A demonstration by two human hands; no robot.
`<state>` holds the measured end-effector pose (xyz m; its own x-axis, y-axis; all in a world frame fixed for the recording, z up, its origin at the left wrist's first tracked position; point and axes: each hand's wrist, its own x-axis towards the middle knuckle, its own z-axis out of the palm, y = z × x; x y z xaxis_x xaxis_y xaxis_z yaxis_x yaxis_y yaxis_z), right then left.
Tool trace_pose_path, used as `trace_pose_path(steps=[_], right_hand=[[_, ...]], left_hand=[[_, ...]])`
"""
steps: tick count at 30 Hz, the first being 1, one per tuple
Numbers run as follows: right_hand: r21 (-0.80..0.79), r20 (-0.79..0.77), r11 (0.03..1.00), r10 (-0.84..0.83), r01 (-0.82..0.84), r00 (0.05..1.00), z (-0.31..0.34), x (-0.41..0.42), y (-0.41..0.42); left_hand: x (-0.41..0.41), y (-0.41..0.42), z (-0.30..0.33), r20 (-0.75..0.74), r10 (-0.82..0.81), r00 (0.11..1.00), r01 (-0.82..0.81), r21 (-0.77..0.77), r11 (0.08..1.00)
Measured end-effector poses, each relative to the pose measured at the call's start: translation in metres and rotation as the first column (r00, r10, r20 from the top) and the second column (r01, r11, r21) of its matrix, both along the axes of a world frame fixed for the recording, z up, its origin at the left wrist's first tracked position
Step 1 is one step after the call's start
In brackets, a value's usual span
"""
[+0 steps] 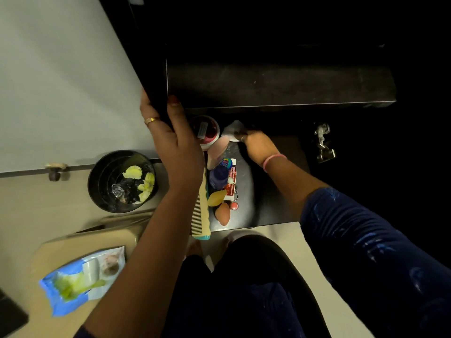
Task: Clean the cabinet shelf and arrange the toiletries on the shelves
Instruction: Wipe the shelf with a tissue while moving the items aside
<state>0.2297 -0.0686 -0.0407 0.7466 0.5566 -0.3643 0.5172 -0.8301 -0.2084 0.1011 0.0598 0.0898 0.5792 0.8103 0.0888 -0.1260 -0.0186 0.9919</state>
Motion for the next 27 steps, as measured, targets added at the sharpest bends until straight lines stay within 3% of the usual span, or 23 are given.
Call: trace_pose_path(steps=[3, 5, 15, 19, 21, 23, 24, 25, 27], right_hand=[[0.099, 0.032, 0.99, -0.102, 0.099, 0.994, -0.011, -0.032, -0.026], [0.059, 0.028, 0.994, -0.098, 0.096, 0.995, -0.015, -0.056, -0.046], [-0.053, -0.088, 0.986, 0.151, -0.156, 0.985, -0.005, -0.168, -0.114], [-0.029, -0.004, 0.953, 0.3, -0.3, 0.954, 0.006, -0.186, -0.129], [-0.04, -0.062, 0.947, 0.318, -0.32, 0.946, 0.014, -0.177, -0.129], [0.018, -0.143, 0.994, 0.11, -0.109, 0.984, 0.025, -0.157, -0.121], [0.113, -0.094, 0.993, -0.025, 0.035, 0.995, 0.031, -0.14, -0.114], [0.249, -0.045, 0.951, -0.175, 0.181, 0.984, 0.039, -0.122, -0.105], [0.405, 0.046, 0.87, -0.327, 0.282, 0.944, 0.047, -0.084, -0.084]], left_hand=[[0.001, 0.0, 0.003, -0.006, 0.004, 1.0, -0.004, -0.006, 1.0], [0.002, -0.001, 0.003, -0.015, 0.017, 1.0, -0.017, 0.009, 1.0], [0.001, 0.0, 0.004, -0.059, 0.008, 0.998, -0.008, 0.009, 1.0], [0.0, 0.0, 0.006, -0.064, -0.013, 0.998, 0.014, 0.002, 1.0], [-0.001, 0.002, 0.004, -0.063, -0.017, 0.998, 0.017, -0.002, 1.0], [-0.001, 0.003, 0.002, -0.06, -0.017, 0.998, 0.017, 0.004, 1.0], [-0.001, 0.004, 0.001, -0.059, -0.016, 0.998, 0.017, 0.005, 1.0], [-0.001, 0.004, 0.001, -0.059, -0.013, 0.998, 0.014, 0.003, 1.0], [-0.001, 0.003, 0.002, -0.056, -0.011, 0.998, 0.011, -0.007, 1.0]])
